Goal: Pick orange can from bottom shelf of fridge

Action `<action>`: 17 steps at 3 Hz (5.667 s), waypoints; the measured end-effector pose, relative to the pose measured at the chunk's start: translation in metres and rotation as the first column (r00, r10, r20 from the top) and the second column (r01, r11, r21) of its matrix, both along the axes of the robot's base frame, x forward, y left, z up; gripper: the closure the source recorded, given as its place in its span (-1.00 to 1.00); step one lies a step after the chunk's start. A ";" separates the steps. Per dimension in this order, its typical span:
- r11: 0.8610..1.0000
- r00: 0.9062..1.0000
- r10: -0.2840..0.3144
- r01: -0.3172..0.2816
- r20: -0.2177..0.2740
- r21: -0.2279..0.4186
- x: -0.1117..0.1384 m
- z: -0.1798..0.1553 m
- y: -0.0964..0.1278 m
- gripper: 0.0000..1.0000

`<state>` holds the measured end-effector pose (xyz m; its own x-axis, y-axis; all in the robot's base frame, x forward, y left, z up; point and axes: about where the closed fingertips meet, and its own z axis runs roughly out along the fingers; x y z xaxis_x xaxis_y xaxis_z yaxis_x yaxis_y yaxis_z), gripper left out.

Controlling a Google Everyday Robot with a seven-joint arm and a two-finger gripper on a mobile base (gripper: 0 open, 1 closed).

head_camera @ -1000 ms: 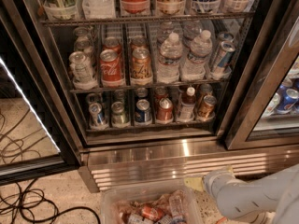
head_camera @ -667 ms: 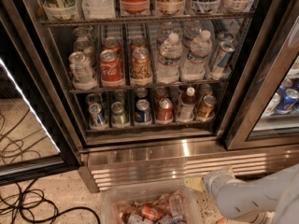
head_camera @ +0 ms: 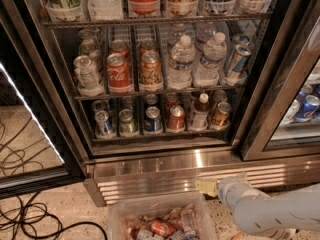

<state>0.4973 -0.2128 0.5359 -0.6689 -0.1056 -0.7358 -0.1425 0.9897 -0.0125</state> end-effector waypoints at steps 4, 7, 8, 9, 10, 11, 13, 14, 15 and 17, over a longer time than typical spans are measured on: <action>0.984 0.889 -0.160 0.112 0.429 0.136 0.033 0.033 0.008 -1.00; 0.971 0.841 -0.222 0.143 0.494 0.193 0.053 0.045 0.013 -1.00; 0.959 0.799 -0.274 0.183 0.535 0.217 0.065 0.048 0.012 -1.00; 0.948 0.762 -0.312 0.214 0.567 0.234 0.075 0.052 0.010 -0.65; 0.943 0.736 -0.330 0.236 0.591 0.232 0.080 0.053 0.010 -0.48; 0.938 0.710 -0.346 0.271 0.613 0.215 0.082 0.056 0.003 -0.48; 0.926 0.674 -0.367 0.331 0.641 0.182 0.092 0.060 -0.009 -0.24; 0.927 0.673 -0.351 0.349 0.651 0.140 0.098 0.055 -0.008 -0.16; 0.940 0.679 -0.286 0.335 0.677 0.062 0.100 0.047 0.004 -0.20; 0.943 0.677 -0.219 0.332 0.703 -0.027 0.109 0.039 0.009 -0.18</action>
Offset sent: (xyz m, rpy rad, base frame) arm 0.0186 0.0000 0.0286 0.1244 -0.4739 -0.1727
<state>0.6063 -0.2034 0.5746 -0.0045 -0.1388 -0.9903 0.2409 0.9610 -0.1358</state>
